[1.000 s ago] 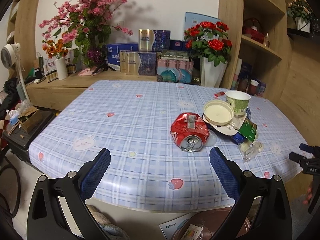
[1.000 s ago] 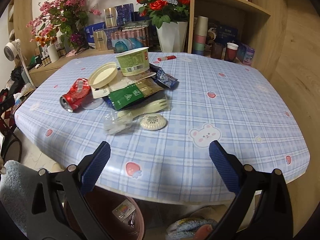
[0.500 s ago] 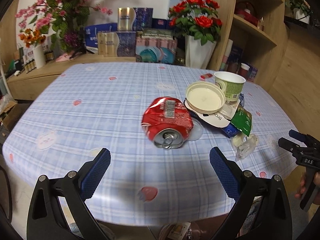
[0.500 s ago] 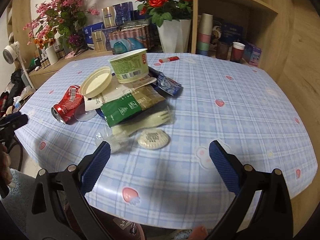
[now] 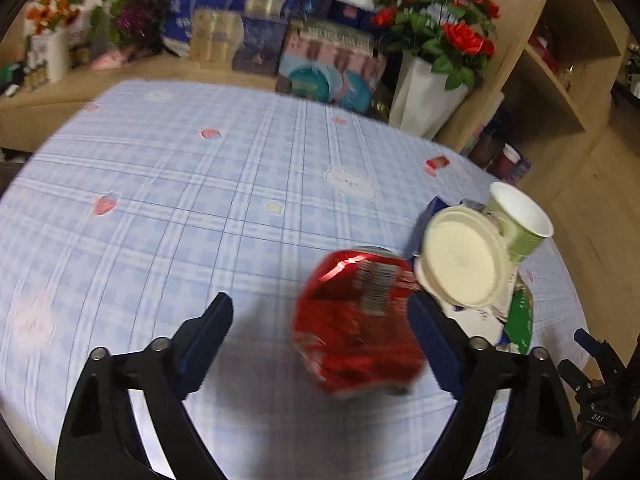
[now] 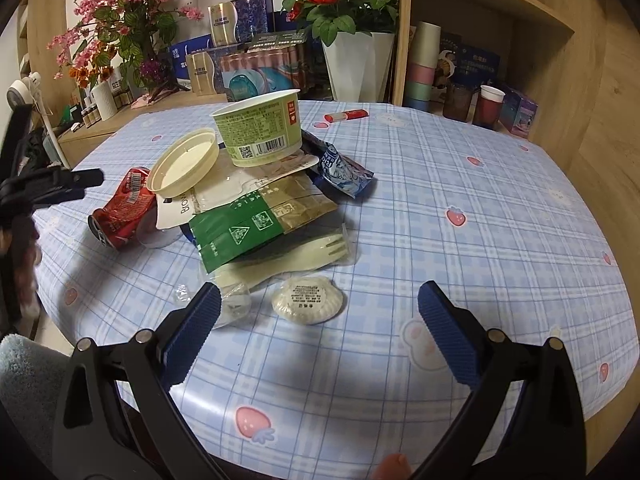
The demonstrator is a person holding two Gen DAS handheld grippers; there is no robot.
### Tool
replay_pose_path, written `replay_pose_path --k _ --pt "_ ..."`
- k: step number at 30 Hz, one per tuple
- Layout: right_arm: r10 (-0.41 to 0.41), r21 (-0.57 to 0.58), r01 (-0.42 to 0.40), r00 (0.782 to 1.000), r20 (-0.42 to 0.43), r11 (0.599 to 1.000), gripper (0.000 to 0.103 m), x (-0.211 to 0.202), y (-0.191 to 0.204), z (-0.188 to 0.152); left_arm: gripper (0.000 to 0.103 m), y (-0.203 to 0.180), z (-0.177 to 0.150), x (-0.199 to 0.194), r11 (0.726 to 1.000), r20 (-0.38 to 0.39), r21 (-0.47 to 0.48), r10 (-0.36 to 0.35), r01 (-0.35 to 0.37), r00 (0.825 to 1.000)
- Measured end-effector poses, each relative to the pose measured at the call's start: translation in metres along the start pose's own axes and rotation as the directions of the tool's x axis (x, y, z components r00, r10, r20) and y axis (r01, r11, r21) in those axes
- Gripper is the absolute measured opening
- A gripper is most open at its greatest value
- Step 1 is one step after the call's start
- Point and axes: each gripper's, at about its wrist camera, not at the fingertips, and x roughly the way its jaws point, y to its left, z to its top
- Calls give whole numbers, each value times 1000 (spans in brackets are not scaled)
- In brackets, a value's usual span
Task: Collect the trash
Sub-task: 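Reach to the crushed red can and grasp it with the left tool, then grasp the green paper cup with the right tool while the left tool lifts the can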
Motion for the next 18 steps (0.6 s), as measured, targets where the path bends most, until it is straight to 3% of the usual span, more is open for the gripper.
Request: replay_pose_path --k 3,6,9,18 --pt "-4 -9 4 1000 -3 1000 97 4 0 2 68 17 6 21 999 -80 -11 -35 34 996" --pt "-3 -9 3 1000 -13 1000 97 8 1 5 65 26 4 36 994 -136 -36 -105 101 985" --pt "1 -19 -2 1000 -17 1000 97 11 4 8 64 26 3 41 985 -137 -53 -171 165 976" --pt "17 -60 -18 1000 -13 998 97 19 17 20 57 19 -2 45 961 -144 -99 -271 258 952"
